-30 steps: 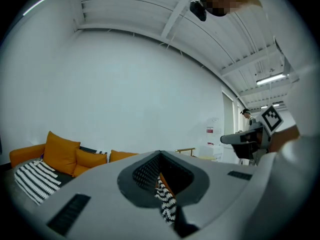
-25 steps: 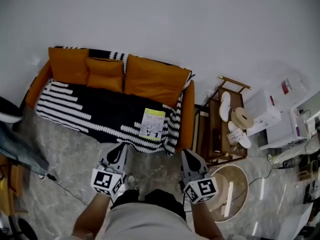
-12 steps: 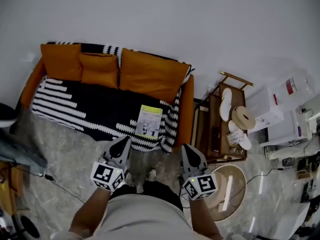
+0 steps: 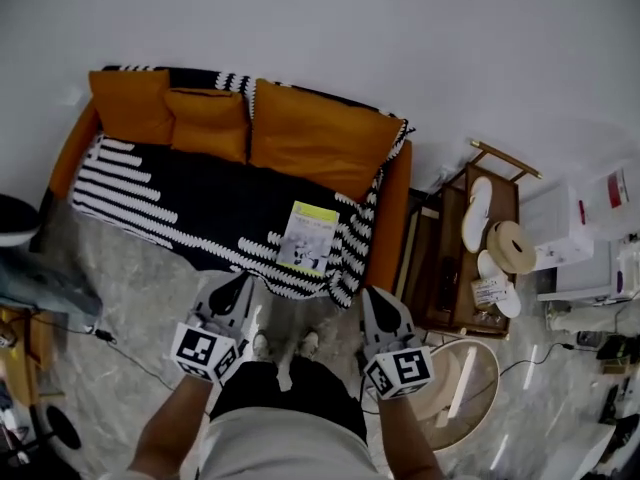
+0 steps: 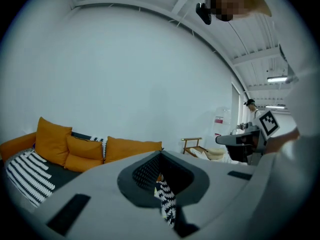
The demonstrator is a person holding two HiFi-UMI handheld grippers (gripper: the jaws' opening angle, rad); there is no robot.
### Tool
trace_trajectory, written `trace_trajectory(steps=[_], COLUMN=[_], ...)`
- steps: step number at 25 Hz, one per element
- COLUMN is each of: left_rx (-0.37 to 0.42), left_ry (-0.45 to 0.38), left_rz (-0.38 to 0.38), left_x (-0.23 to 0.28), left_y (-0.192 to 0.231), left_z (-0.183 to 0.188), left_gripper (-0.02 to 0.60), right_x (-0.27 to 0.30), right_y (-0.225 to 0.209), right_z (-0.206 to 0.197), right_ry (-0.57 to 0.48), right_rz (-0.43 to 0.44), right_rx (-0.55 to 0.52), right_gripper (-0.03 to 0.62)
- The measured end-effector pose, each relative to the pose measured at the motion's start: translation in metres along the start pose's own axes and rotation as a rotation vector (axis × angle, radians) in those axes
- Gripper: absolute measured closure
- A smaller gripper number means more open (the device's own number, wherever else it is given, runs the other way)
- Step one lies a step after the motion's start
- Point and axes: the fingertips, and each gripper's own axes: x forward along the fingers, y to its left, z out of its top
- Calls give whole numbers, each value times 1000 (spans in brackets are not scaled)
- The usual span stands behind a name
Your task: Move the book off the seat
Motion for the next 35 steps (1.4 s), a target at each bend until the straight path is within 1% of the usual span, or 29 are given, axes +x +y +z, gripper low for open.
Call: trace_trajectory(steps=[2,7,11,15,19,23,27,29,35], left_rx=[-25,-46,-120,-128,-117,-110,-114,-122,-182], left_ry=[27,30,80,108,167,256,351,376,406], left_rz=[15,58,54,35,43,26,2,-10,-23], left_x=[13,78,106,131,145,162,176,185,216], left_y=[10,41,49,61,79,90,94,95,108], left_z=[-19,-75,-128,-169,-210,-253,-292,-305,-339], left_gripper=[565,565,565,565,565,565,565,565,563], right_x=[12,60,79,99,112,123,131,136,152], right_y=[-6,-26,-24,-25,-29,-33,-42,-48,-68], right_z=[-18,-62,-101,-136,-169,-192,-207,-213,-237], right_ry=[32,52,98,121,158,175,189,198,226], right_rz=[1,24,50,70,67,73,69,70,86], right_rx=[13,14,16,7,18,25,38,40,48], right_gripper=[572,572,572,572,572,572,572,572,572])
